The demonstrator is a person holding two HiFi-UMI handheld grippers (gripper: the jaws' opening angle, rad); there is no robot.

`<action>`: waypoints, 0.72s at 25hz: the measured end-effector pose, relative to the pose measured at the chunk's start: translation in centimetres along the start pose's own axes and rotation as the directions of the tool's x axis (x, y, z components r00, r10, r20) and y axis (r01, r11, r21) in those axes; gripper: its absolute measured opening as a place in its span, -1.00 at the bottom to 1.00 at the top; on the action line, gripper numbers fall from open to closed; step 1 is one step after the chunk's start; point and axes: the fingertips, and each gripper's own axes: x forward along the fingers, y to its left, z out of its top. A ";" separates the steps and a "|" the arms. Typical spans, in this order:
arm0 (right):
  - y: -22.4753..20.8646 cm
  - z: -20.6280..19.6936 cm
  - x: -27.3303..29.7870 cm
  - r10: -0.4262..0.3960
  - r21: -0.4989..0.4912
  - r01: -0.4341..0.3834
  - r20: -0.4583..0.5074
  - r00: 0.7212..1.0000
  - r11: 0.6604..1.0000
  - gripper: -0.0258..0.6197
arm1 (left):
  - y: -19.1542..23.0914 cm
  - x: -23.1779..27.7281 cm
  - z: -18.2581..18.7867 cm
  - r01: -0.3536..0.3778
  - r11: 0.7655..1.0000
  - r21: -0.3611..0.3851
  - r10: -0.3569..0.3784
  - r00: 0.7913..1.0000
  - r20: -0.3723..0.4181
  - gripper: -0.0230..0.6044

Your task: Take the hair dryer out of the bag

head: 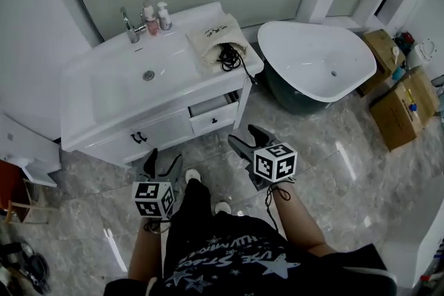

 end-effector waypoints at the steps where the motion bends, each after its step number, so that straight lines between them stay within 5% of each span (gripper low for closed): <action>1: -0.3 0.1 0.2 -0.007 0.003 0.007 -0.001 1.000 1.000 0.06 | 0.2 0.5 0.2 0.004 1.000 0.001 -0.004 1.000 0.001 0.10; 18: -9.9 8.1 9.9 -0.156 0.023 0.156 0.008 0.988 0.988 0.06 | 5.5 18.6 8.3 0.157 0.986 0.059 -0.158 0.987 0.006 0.10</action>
